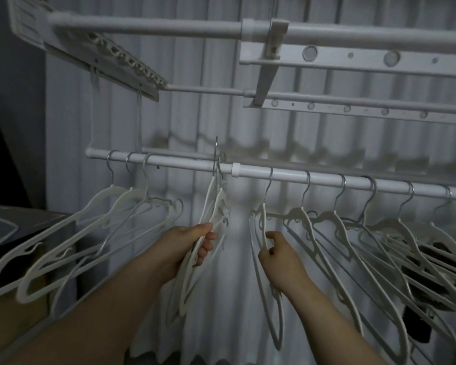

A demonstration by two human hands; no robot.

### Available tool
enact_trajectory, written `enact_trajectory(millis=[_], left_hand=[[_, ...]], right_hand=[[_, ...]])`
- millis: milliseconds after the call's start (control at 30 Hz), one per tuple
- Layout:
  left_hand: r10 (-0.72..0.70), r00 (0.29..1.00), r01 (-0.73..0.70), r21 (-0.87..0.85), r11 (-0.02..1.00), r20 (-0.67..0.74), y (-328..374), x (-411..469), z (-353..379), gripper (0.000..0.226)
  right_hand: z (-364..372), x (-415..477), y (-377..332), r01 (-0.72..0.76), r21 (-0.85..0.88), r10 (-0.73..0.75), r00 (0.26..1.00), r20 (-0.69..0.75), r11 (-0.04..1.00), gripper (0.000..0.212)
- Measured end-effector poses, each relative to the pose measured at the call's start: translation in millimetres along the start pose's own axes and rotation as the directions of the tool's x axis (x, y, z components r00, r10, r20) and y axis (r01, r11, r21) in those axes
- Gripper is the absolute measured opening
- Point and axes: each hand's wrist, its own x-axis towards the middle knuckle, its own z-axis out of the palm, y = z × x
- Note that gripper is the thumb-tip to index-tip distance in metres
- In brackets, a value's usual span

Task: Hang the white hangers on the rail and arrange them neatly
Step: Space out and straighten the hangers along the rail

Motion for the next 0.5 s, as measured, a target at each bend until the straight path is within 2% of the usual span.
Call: enact_trajectory(millis=[167, 367, 500], left_hand=[[0.023, 0.998, -0.022, 0.031, 0.999, -0.052, -5, -1, -11, 0.032], [0.003, 0.996, -0.007, -0.035, 0.999, -0.094, -11, 2, -20, 0.031], [-0.049, 0.996, 0.044, -0.066, 0.997, -0.075, -12, 5, -30, 0.033]], right_hand=[[2, 1, 0, 0.018, -0.011, -0.018, 1.0, -0.009, 1.0, 0.044], [7, 3, -2, 0.019, -0.044, -0.019, 1.0, -0.01, 0.999, 0.047], [7, 2, -4, 0.018, -0.035, -0.018, 1.0, 0.003, 0.999, 0.046]])
